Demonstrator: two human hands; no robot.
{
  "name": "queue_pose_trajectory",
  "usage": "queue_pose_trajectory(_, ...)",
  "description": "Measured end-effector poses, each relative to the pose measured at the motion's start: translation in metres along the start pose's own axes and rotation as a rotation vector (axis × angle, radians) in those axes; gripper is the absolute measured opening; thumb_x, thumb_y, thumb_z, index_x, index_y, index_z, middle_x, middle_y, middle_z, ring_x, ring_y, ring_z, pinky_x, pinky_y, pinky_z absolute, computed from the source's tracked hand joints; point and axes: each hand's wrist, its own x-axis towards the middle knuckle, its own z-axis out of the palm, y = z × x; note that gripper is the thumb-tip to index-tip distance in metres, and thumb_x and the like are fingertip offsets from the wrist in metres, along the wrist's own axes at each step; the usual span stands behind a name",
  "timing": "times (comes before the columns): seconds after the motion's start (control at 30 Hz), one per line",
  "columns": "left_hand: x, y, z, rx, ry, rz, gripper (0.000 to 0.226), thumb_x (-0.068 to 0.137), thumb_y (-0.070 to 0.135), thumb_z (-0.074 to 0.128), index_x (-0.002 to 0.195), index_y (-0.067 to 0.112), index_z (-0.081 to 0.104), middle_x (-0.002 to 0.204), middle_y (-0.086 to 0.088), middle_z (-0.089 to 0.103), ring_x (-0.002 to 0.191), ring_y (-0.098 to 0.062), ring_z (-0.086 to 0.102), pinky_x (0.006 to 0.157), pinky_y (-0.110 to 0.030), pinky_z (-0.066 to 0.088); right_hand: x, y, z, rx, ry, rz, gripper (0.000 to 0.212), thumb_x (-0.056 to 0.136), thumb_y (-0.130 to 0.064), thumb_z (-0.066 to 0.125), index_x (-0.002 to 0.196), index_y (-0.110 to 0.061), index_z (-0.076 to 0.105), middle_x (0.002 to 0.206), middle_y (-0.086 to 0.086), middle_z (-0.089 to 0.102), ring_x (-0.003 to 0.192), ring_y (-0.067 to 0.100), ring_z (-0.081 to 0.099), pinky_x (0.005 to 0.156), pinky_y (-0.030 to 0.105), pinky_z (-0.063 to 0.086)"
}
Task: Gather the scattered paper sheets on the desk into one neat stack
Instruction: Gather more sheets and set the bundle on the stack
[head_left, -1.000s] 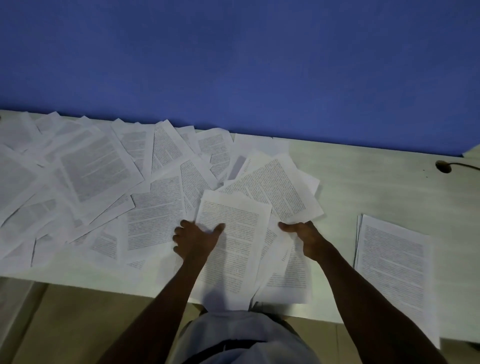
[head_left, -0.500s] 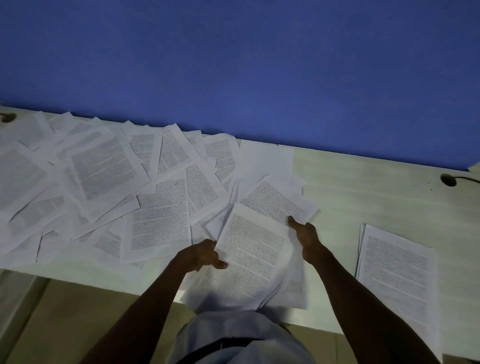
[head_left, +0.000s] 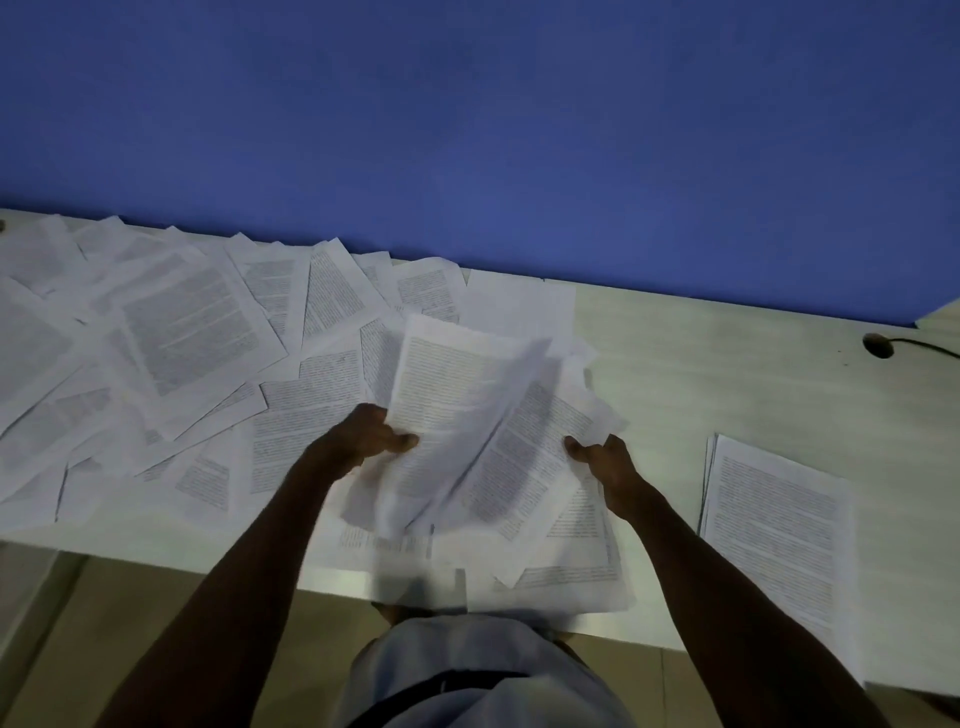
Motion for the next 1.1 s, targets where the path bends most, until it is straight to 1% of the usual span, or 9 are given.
queue_pose_trajectory(0.2, 0.015, 0.010, 0.051, 0.106, 0.040, 0.065, 0.044, 0.080, 0.021, 0.084, 0.118, 0.005, 0.070, 0.118, -0.007, 0.070, 0.109, -0.024, 0.065, 0.098, -0.039, 0.053, -0.003, -0.009, 0.003, -0.107, 0.044, 0.000, 0.028, 0.087, 0.016, 0.057, 0.086, -0.008, 0.072, 0.083, 0.009, 0.073, 0.077, 0.024, 0.064, 0.066, 0.029, 0.053)
queue_pose_trajectory(0.33, 0.011, -0.001, 0.060, 0.000, 0.168, 0.092, 0.042, 0.083, 0.019, 0.081, 0.121, 0.007, 0.069, 0.120, -0.008, 0.070, 0.110, -0.026, 0.066, 0.099, -0.043, 0.054, -0.007, -0.007, 0.005, 0.100, 0.167, -0.031, 0.015, 0.096, -0.014, 0.072, 0.111, -0.014, 0.074, 0.109, 0.001, 0.074, 0.097, 0.018, 0.069, 0.092, 0.033, 0.055)
queue_pose_trajectory(0.43, 0.005, -0.006, 0.066, -0.039, 0.121, 0.102, 0.037, 0.087, 0.007, 0.075, 0.122, 0.006, 0.064, 0.119, -0.006, 0.067, 0.106, -0.022, 0.063, 0.091, -0.037, 0.053, -0.007, 0.001, 0.008, 0.215, 0.262, 0.057, 0.040, 0.099, -0.039, 0.066, 0.126, -0.010, 0.068, 0.120, 0.003, 0.070, 0.112, 0.022, 0.065, 0.107, 0.038, 0.049)
queue_pose_trajectory(0.53, 0.003, -0.011, 0.071, 0.050, -0.020, 0.075, 0.039, 0.088, 0.004, 0.073, 0.124, 0.007, 0.060, 0.115, -0.001, 0.063, 0.113, -0.023, 0.059, 0.091, -0.031, 0.047, -0.012, 0.005, 0.007, 0.221, 0.039, 0.153, 0.058, 0.084, -0.066, 0.068, 0.122, -0.022, 0.067, 0.123, 0.000, 0.073, 0.112, 0.018, 0.069, 0.107, 0.038, 0.049)
queue_pose_trajectory(0.6, 0.004, -0.016, 0.072, 0.089, -0.099, 0.047, 0.045, 0.086, 0.005, 0.075, 0.129, 0.007, 0.060, 0.125, -0.004, 0.064, 0.120, -0.025, 0.058, 0.094, -0.032, 0.048, -0.020, 0.008, 0.006, 0.183, -0.127, 0.156, 0.057, 0.083, -0.057, 0.077, 0.125, -0.018, 0.069, 0.122, 0.005, 0.075, 0.114, 0.026, 0.071, 0.105, 0.044, 0.053)
queue_pose_trajectory(0.7, 0.004, -0.024, 0.076, 0.085, -0.065, 0.053, 0.047, 0.083, -0.001, 0.075, 0.128, 0.008, 0.063, 0.125, -0.005, 0.066, 0.119, -0.026, 0.061, 0.097, -0.037, 0.052, -0.026, 0.014, 0.003, 0.142, -0.282, 0.115, 0.057, 0.080, -0.021, 0.089, 0.131, -0.010, 0.068, 0.129, 0.012, 0.072, 0.118, 0.031, 0.070, 0.106, 0.052, 0.052)
queue_pose_trajectory(0.83, 0.002, -0.032, 0.084, -0.088, 0.045, 0.060, 0.054, 0.082, -0.005, 0.075, 0.128, 0.011, 0.054, 0.119, -0.002, 0.062, 0.112, -0.023, 0.061, 0.078, -0.023, 0.053, -0.035, 0.024, 0.001, 0.091, -0.181, 0.050, 0.056, 0.073, -0.015, 0.093, 0.126, -0.015, 0.073, 0.123, 0.003, 0.075, 0.115, 0.022, 0.072, 0.101, 0.040, 0.055)
queue_pose_trajectory(0.97, -0.002, -0.030, 0.095, -0.143, 0.009, 0.063, 0.080, 0.072, -0.011, 0.080, 0.136, 0.014, 0.038, 0.117, 0.006, 0.051, 0.113, -0.017, 0.051, 0.090, -0.029, 0.050, -0.036, 0.016, 0.009, -0.046, -0.141, 0.025, 0.042, 0.071, -0.003, 0.091, 0.107, -0.020, 0.077, 0.115, 0.003, 0.078, 0.105, 0.021, 0.075, 0.088, 0.034, 0.060)
queue_pose_trajectory(1.1, -0.005, -0.011, 0.079, -0.182, -0.099, 0.165, 0.049, 0.073, 0.011, 0.087, 0.114, 0.024, 0.063, 0.109, 0.009, 0.069, 0.107, -0.015, 0.065, 0.087, -0.029, 0.056, -0.043, 0.001, -0.001, 0.081, -0.205, -0.017, 0.045, 0.081, 0.000, 0.081, 0.124, -0.011, 0.072, 0.126, 0.011, 0.073, 0.115, 0.031, 0.071, 0.103, 0.049, 0.055)
